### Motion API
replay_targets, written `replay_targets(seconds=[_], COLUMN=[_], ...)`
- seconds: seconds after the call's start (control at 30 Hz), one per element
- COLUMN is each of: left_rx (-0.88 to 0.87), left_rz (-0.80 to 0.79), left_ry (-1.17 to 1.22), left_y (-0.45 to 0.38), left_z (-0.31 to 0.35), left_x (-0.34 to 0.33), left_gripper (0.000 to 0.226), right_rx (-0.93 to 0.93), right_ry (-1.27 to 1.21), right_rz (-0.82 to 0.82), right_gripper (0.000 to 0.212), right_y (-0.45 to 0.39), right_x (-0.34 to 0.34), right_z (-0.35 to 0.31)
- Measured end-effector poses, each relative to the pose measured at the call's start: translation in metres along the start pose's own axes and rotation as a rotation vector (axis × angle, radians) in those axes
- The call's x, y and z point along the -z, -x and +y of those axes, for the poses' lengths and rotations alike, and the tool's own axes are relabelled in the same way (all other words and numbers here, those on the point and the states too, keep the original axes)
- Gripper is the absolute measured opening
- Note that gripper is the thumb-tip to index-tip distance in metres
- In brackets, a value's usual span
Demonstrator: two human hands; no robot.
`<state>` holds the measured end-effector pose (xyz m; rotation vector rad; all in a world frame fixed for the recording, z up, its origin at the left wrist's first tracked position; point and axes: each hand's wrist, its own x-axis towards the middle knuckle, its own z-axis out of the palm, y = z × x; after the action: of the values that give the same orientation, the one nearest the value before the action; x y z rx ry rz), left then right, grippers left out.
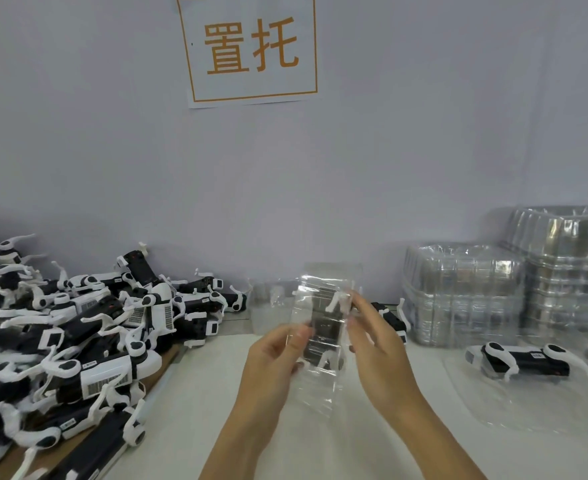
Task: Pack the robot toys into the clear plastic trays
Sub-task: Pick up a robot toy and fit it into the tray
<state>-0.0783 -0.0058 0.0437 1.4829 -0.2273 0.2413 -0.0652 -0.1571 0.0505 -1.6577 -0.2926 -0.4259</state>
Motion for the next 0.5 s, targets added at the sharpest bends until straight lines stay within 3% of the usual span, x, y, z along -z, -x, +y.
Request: replay_targets(seconds=[0.13,0.2,0.3,0.37,0.43,0.5], left_rx=[-0.071,-0.115,-0.219,-0.302,-0.285,-0.222], left_rz=[0.031,0.041,0.019,-0.071,-0.187,-0.239], left_ry=[-0.096,-0.187,-0.456,-0.741,-1.079,-1.244], left_y=[-0.002,-0.006,-0.009,-0.01,-0.008,-0.006], left_z=[-0.002,-0.005,-0.006,-0.009,-0.014,-0.018], left_x=[0.003,0.006,0.008,0.009,0.007,0.004], left_gripper=[0.017,0.015,0.011,0.002,0.024,0.045], right_rx=[-0.196,-0.264,-0.312,-0.286,-0.235,-0.159], right_ry=[-0.125,-0.163,-0.202,-0.166,-0.1,0.035], right_rz=[0.051,0.182,0.406,0.47,0.514,0.517], right_gripper=[0.032,0.029,0.024,0.024,0.024,0.025], right_y=[-0.005,-0.008,-0.012,-0.013,-0.014,-0.012], right_x=[0.011,0.017,0.027,0.034,0.04,0.042], right_z=[0.0,0.004,0.007,0.008,0.008,0.008])
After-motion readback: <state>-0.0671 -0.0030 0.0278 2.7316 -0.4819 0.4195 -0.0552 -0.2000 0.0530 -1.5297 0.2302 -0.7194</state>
